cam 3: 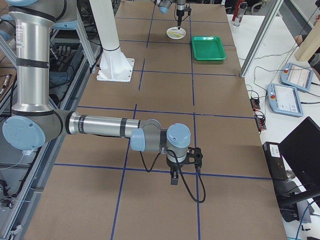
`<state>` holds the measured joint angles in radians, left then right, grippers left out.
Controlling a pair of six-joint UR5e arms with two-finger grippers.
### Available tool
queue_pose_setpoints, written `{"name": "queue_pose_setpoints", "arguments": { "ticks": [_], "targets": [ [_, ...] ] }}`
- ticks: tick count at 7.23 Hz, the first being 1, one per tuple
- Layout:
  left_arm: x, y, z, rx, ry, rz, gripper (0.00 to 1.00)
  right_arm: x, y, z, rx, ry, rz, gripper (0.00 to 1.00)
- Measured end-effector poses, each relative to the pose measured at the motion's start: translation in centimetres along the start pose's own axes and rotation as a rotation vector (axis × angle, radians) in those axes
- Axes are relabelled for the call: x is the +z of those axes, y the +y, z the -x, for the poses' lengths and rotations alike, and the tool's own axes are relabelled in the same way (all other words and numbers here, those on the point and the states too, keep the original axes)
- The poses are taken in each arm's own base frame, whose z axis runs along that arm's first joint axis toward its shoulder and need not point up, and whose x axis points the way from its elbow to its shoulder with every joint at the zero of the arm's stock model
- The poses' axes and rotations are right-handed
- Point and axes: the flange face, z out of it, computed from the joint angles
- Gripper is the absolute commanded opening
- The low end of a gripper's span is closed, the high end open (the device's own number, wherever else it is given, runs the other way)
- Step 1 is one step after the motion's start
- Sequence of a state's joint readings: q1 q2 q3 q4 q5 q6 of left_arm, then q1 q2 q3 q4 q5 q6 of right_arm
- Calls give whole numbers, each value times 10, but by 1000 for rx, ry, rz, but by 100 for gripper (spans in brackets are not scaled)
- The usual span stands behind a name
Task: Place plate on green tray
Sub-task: 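Close the left gripper on the plate rim and lift the plate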
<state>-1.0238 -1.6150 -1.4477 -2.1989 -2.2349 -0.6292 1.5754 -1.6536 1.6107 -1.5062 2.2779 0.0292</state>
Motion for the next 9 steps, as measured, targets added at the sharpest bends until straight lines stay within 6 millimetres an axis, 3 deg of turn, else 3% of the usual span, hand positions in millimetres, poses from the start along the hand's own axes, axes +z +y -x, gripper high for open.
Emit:
{"name": "queue_pose_setpoints", "arguments": {
  "ticks": [6,7,9],
  "targets": [
    [1,2,-4,18,11,-4,7,0,0,0,0,0,0,100],
    [1,2,-3,31,11,-3,0,0,0,0,0,0,0,100],
    [-4,5,-5,92,26,-1,0,0,0,0,-1,0,-1,100]
  ]
}}
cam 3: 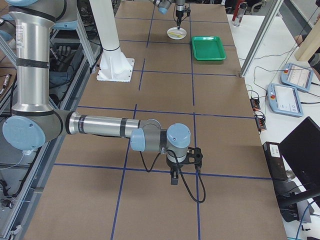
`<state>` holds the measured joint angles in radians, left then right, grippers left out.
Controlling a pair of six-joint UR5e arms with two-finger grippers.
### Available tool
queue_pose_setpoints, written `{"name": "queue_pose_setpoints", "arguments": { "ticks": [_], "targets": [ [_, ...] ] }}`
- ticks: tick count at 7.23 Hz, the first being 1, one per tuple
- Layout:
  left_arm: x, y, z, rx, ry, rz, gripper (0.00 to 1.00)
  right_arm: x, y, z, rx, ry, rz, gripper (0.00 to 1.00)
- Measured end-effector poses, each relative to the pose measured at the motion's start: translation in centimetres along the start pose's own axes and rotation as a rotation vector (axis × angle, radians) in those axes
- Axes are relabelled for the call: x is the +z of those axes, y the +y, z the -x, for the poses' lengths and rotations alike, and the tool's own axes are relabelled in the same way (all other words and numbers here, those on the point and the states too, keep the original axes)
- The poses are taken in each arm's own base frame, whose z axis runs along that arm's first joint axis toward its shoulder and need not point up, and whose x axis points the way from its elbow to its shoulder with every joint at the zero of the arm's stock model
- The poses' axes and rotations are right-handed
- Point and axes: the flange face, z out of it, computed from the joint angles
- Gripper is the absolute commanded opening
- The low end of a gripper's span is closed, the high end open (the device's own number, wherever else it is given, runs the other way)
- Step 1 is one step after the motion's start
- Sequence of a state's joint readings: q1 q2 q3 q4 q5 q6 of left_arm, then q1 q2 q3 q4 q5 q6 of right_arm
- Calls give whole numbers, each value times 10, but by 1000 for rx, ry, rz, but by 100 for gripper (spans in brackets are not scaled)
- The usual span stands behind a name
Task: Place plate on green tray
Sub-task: 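Close the left gripper on the plate rim and lift the plate, then carry the plate with the left gripper over the green tray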
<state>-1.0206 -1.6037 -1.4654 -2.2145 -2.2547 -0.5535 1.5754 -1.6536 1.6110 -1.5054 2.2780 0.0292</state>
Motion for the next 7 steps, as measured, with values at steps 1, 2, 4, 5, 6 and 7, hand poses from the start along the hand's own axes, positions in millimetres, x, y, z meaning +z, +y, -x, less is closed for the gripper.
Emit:
{"name": "queue_pose_setpoints", "arguments": {
  "ticks": [1,2,4,5,6,7],
  "targets": [
    [-7,2,-5,20,35,11,0,0,0,0,0,0,0,100],
    [-19,2,-5,19,82,19,0,0,0,0,1,0,1,100],
    [-46,1,6,14,180,36,0,0,0,0,0,0,0,100],
    [-58,0,14,7,226,49,0,0,0,0,0,0,0,100],
    [-71,0,22,-6,272,57,0,0,0,0,0,0,0,100],
    [-83,-1,29,-30,313,60,0,0,0,0,0,0,0,100]
  ]
}}
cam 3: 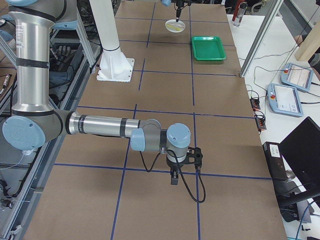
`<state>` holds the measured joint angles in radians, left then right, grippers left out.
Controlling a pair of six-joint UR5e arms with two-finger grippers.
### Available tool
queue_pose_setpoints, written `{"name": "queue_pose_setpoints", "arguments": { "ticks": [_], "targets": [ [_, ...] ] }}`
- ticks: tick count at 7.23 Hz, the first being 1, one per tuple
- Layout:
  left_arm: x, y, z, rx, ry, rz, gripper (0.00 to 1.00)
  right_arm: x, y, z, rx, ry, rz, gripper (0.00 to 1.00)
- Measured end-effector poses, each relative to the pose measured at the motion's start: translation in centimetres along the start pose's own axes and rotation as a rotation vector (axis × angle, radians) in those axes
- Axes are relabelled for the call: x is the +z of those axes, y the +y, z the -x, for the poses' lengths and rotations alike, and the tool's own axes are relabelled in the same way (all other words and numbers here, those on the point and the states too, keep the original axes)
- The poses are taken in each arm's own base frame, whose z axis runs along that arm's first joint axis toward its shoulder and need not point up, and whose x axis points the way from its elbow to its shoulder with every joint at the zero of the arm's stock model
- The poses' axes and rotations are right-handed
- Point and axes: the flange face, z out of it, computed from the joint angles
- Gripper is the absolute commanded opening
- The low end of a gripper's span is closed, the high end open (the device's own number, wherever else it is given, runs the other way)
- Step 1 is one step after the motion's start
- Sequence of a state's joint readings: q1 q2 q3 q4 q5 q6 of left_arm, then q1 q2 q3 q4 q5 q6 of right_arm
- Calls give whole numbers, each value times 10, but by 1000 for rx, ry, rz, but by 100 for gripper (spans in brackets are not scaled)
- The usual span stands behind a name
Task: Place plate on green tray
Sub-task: 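Carry the plate with the left gripper over the green tray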
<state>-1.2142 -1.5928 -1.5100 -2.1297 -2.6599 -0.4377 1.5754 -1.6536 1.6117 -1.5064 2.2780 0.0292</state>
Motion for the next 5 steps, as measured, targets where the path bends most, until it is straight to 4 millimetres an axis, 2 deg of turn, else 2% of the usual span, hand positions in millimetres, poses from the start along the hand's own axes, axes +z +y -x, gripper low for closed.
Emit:
{"name": "queue_pose_setpoints", "arguments": {
  "ticks": [1,2,4,5],
  "targets": [
    [-8,-5,-1,-33,17,-1,0,0,0,0,0,0,0,100],
    [-13,-21,-13,-87,20,-9,0,0,0,0,0,0,0,100],
    [-17,-74,-50,-248,-1,-55,0,0,0,0,0,0,0,100],
    [-10,-102,-71,-325,-9,-70,0,0,0,0,-1,0,-1,100]
  ]
}}
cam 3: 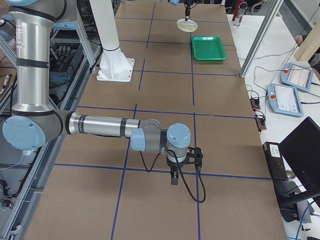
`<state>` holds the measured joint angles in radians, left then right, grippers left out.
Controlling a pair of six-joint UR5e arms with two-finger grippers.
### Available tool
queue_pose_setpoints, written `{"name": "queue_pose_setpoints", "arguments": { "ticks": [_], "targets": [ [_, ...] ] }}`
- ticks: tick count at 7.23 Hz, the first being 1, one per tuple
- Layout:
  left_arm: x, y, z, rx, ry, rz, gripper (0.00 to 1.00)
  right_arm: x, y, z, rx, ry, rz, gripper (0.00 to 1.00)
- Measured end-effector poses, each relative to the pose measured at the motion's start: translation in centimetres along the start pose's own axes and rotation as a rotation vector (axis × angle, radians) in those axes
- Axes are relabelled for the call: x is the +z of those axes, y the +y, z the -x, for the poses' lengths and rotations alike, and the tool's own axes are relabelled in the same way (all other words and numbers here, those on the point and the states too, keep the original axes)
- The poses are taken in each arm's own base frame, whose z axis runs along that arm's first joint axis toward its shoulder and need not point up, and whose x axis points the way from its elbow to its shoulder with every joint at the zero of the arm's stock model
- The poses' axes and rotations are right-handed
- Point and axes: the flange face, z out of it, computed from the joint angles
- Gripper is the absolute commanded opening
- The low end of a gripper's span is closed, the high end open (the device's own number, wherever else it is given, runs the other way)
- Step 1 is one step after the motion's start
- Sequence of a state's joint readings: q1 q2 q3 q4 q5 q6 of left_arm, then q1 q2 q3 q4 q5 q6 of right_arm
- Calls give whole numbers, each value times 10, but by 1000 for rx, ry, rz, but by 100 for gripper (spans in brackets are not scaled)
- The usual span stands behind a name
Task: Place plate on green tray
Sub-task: 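Carry the plate with the left gripper over the green tray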
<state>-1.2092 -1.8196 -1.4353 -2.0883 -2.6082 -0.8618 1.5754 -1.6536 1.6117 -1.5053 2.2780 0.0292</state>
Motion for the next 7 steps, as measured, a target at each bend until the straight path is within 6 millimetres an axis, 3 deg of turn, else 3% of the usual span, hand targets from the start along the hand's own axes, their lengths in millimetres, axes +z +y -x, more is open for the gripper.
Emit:
{"name": "queue_pose_setpoints", "arguments": {
  "ticks": [2,7],
  "targets": [
    [24,-31,-43,-97,-10,-38,0,0,0,0,0,0,0,100],
    [106,-65,-113,-345,62,-236,0,0,0,0,1,0,1,100]
  ]
}}
